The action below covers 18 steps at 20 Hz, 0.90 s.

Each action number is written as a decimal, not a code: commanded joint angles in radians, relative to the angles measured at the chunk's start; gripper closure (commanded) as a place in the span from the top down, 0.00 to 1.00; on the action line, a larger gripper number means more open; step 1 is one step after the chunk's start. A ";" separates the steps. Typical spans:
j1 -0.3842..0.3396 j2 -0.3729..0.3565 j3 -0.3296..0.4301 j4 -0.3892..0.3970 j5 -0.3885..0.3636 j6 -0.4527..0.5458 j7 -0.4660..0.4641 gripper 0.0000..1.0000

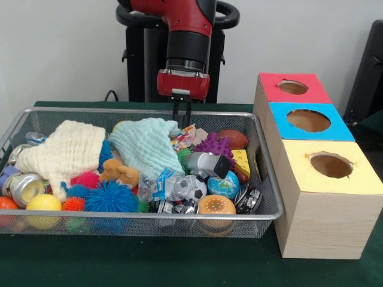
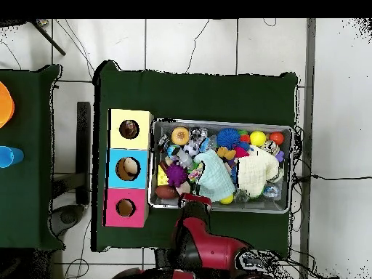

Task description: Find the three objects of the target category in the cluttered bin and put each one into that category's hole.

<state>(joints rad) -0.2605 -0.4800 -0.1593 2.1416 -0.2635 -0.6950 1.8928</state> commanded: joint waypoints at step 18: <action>-0.091 -0.073 0.152 -0.080 -0.028 0.195 0.166 0.00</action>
<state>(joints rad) -0.2832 -0.4971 -0.1322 2.1418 -0.2664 -0.6747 1.8928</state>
